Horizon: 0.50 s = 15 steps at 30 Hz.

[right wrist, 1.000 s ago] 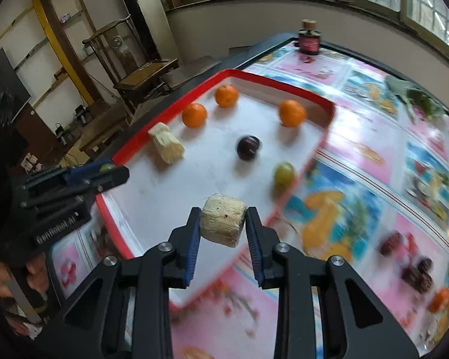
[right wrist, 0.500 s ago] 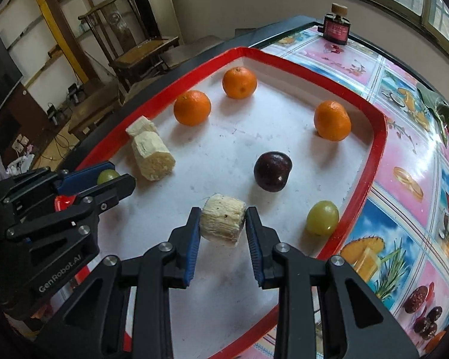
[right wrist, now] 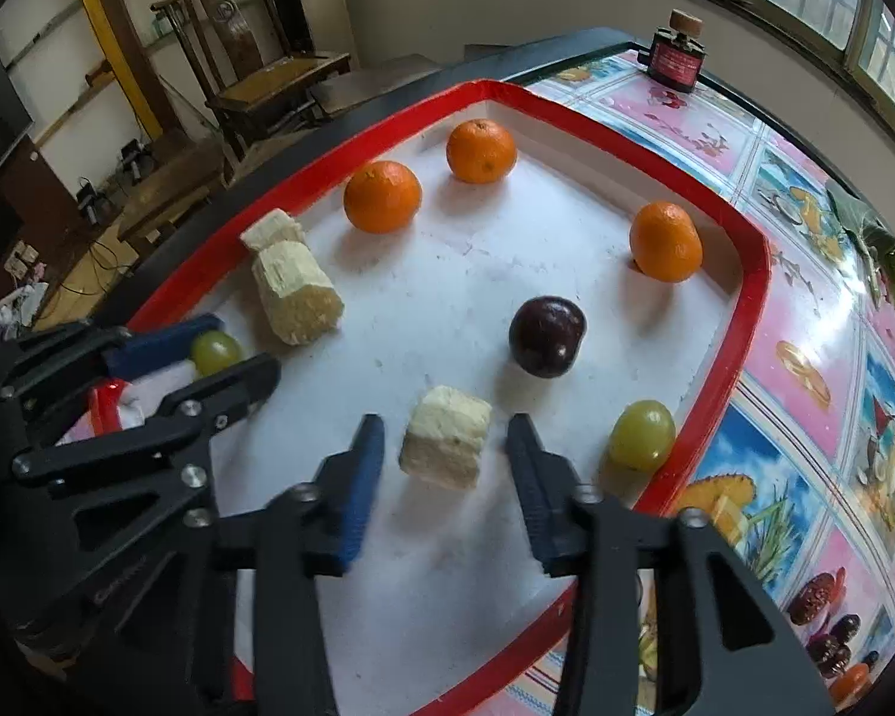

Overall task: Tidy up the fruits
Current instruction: 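Lower the grape and banana chunk into the tray and open both grippers, then move both grippers back over the fruit on the table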

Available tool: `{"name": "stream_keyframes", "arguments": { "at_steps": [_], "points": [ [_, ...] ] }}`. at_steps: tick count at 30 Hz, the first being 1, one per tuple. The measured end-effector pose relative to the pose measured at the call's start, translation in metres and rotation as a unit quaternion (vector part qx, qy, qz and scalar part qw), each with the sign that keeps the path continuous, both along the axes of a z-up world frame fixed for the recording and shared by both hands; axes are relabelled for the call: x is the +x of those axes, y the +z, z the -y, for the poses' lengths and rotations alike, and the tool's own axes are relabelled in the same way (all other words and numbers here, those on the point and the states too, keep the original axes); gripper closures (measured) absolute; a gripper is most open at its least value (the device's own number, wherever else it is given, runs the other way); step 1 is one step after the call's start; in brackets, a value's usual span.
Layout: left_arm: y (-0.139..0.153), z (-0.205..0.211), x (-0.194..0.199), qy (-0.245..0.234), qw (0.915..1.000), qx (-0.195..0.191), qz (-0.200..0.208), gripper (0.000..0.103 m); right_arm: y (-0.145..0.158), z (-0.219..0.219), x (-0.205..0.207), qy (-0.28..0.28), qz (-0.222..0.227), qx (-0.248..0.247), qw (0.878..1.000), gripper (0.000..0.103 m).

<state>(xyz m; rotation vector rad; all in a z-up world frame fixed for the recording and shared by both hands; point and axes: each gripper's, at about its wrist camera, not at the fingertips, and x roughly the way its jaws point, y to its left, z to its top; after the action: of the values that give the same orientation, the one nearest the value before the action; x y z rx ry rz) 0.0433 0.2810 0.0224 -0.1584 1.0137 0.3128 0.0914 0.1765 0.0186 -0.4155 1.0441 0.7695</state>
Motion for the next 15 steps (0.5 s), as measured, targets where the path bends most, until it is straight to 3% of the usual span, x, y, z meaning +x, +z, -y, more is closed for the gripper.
{"name": "stream_keyframes", "arguments": {
  "at_steps": [4, 15],
  "points": [
    [0.004, -0.003, -0.006, 0.013, 0.9999, 0.002, 0.010, 0.039, 0.004, 0.005, 0.000, -0.007, 0.001, 0.003, 1.000, 0.055],
    [0.023, 0.013, -0.023, 0.013, 0.9986, 0.025, 0.043, 0.030, 0.022, 0.026, -0.013, -0.025, 0.012, 0.013, 1.000, 0.046]
  ]
}}
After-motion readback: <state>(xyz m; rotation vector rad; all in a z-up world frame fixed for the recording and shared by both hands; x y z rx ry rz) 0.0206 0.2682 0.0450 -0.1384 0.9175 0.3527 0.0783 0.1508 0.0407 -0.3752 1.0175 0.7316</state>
